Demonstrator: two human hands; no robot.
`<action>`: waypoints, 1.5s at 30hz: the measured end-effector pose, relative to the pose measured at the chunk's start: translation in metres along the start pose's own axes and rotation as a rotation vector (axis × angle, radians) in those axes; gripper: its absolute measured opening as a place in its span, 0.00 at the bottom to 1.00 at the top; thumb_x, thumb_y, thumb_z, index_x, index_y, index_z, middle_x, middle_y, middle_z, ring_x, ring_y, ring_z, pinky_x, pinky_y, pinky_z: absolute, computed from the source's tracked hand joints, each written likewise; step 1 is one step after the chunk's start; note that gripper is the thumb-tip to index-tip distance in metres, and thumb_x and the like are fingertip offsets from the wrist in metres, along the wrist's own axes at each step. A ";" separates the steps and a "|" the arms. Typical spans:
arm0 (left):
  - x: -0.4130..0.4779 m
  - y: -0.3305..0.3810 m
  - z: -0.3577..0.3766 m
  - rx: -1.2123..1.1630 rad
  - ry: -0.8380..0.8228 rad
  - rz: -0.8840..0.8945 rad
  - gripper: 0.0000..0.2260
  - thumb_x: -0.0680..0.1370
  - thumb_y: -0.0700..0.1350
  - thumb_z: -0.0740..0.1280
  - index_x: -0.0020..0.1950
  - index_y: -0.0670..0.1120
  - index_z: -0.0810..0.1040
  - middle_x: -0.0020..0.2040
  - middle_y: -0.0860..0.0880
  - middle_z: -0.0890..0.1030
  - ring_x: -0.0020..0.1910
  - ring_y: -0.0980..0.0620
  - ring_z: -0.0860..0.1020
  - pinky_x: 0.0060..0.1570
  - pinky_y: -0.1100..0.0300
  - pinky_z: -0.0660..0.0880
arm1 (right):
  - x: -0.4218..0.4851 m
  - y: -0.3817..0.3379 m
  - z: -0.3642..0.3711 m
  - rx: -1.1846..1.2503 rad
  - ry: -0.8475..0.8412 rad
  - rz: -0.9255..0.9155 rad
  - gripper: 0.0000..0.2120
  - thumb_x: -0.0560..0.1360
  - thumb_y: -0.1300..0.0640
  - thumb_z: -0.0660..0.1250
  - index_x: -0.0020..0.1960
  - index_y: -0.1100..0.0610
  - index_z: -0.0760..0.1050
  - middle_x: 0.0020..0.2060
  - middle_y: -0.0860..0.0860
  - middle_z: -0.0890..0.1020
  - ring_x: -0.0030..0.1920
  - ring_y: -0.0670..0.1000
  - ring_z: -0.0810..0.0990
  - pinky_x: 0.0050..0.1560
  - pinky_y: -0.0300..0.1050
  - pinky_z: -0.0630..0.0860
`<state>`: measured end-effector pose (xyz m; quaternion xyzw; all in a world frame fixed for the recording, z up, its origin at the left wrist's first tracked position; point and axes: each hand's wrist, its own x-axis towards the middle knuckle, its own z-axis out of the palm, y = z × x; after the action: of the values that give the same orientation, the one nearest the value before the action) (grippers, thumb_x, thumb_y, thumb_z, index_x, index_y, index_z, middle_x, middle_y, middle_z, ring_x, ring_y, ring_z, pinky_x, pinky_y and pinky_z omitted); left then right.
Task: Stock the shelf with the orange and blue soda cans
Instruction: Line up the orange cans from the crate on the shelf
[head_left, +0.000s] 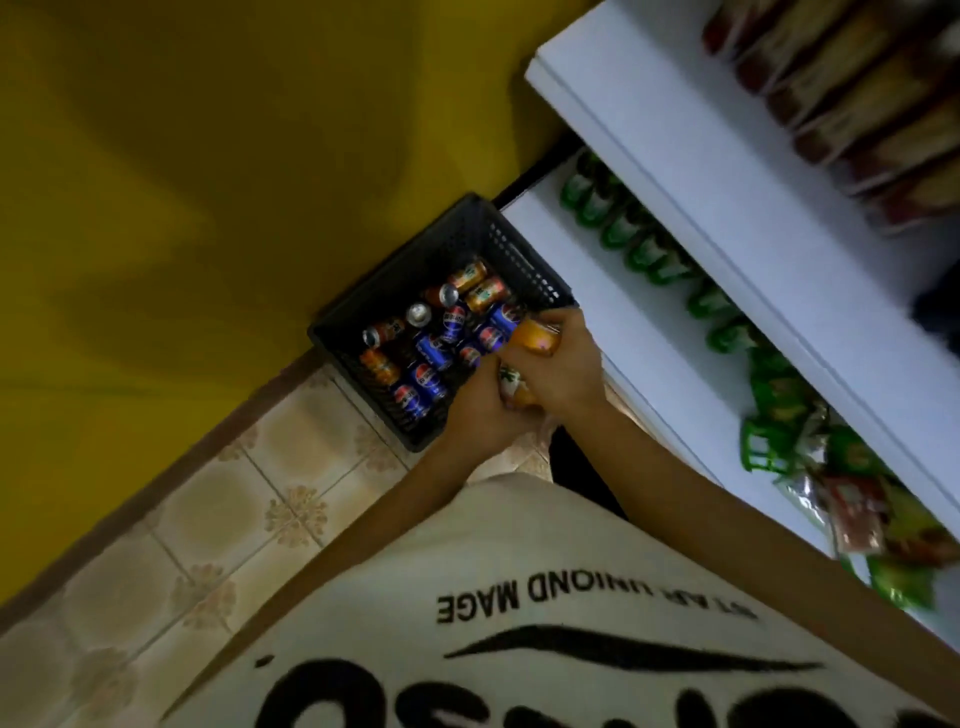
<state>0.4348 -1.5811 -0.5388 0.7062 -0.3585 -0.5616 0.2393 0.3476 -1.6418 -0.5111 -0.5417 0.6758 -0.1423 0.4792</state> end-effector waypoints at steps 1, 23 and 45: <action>-0.013 0.007 0.000 0.038 -0.026 0.034 0.32 0.67 0.44 0.77 0.68 0.46 0.67 0.59 0.48 0.77 0.57 0.49 0.76 0.47 0.60 0.69 | -0.015 -0.001 -0.008 0.026 0.038 0.026 0.22 0.69 0.54 0.73 0.59 0.52 0.68 0.52 0.50 0.75 0.47 0.49 0.74 0.35 0.36 0.67; -0.119 0.352 0.115 0.012 0.031 0.941 0.27 0.65 0.48 0.77 0.61 0.54 0.72 0.53 0.54 0.80 0.52 0.53 0.79 0.51 0.53 0.78 | -0.128 -0.116 -0.357 0.052 0.791 -0.630 0.23 0.69 0.48 0.72 0.59 0.48 0.67 0.54 0.48 0.74 0.50 0.45 0.76 0.50 0.48 0.78; -0.003 0.561 0.107 1.208 0.329 1.495 0.29 0.76 0.62 0.62 0.73 0.50 0.62 0.68 0.48 0.70 0.62 0.47 0.72 0.43 0.56 0.69 | -0.003 -0.186 -0.528 0.221 0.963 -0.353 0.33 0.65 0.54 0.78 0.64 0.58 0.66 0.55 0.52 0.77 0.55 0.52 0.76 0.57 0.49 0.76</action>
<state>0.1977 -1.9238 -0.1489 0.3697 -0.9040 0.1190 0.1788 0.0355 -1.8814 -0.1133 -0.4666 0.6991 -0.5242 0.1371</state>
